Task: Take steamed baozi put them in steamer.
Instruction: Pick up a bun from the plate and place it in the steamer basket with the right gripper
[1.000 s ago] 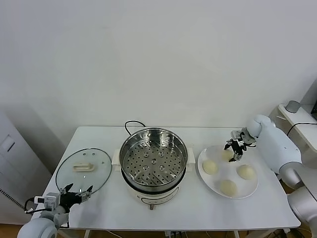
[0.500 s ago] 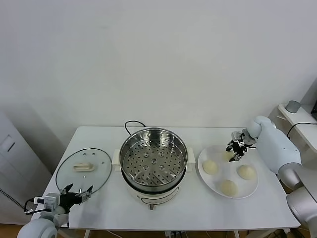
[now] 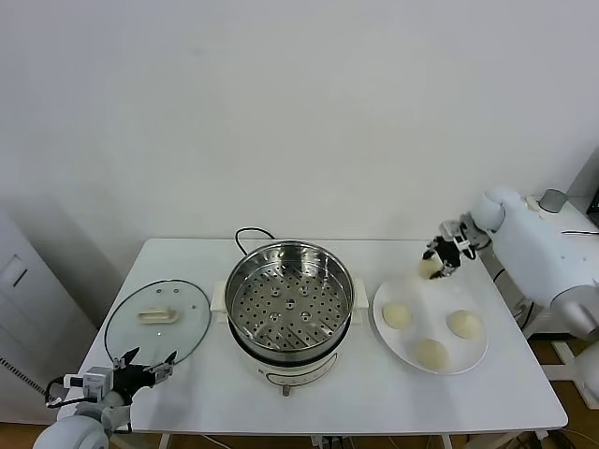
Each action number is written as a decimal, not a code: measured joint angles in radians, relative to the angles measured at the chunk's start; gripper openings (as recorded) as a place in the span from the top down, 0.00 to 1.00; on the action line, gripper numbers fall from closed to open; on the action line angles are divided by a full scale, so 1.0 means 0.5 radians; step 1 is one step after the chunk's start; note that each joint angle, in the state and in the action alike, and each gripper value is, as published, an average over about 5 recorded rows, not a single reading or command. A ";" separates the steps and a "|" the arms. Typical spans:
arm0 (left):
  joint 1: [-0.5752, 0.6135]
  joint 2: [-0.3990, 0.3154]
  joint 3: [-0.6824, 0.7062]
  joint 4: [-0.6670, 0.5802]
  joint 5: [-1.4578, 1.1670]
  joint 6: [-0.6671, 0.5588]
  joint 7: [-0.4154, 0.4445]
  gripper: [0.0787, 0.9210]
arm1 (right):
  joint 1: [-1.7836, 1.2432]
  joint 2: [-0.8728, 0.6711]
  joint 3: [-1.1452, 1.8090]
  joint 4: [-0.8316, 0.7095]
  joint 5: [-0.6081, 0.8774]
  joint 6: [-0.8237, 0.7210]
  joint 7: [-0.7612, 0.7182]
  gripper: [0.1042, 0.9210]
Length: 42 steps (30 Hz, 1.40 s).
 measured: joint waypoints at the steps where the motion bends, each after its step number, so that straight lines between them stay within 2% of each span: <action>1: 0.002 0.000 0.000 -0.003 0.000 0.000 -0.001 0.12 | 0.046 0.004 -0.039 0.030 0.049 0.019 -0.005 0.51; 8: 0.014 -0.002 0.004 -0.027 0.001 0.002 -0.004 0.12 | 0.308 0.104 -0.250 0.182 0.286 0.218 -0.032 0.51; 17: 0.032 -0.004 -0.004 -0.033 0.000 -0.002 -0.008 0.12 | 0.434 0.334 -0.369 0.326 0.332 0.572 -0.014 0.51; 28: 0.038 -0.003 -0.014 -0.039 -0.003 -0.005 -0.008 0.12 | 0.390 0.445 -0.445 0.593 0.112 0.867 0.072 0.51; 42: 0.035 -0.008 -0.010 -0.043 -0.003 -0.005 -0.007 0.12 | 0.154 0.506 -0.383 0.743 -0.305 0.951 0.078 0.51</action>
